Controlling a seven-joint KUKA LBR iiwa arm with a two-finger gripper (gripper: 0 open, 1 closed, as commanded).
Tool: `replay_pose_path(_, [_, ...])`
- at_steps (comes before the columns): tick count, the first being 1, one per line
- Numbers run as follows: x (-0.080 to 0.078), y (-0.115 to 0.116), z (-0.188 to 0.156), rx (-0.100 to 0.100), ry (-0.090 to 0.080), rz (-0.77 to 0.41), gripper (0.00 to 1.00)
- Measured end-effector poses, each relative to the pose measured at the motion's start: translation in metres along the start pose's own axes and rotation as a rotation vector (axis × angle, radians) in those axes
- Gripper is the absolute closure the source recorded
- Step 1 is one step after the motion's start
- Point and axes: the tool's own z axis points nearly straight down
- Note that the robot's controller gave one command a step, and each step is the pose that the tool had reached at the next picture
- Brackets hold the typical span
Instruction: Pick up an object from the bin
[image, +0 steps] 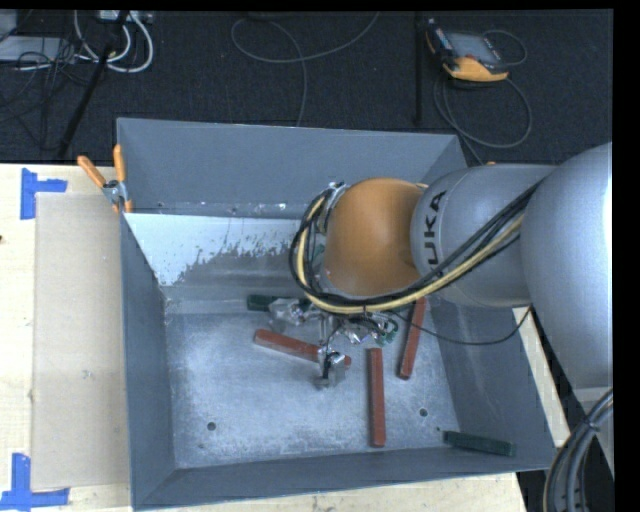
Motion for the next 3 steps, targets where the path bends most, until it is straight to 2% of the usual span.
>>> replay_pose_path(1, [0.000,-0.001,-0.001,0.001,0.000,0.002,1.00])
replay_pose_path(2, [-0.001,0.016,-0.142,0.005,-0.007,-0.018,1.00])
replay_pose_path(3, [-0.005,0.015,-0.089,0.000,0.005,0.164,1.00])
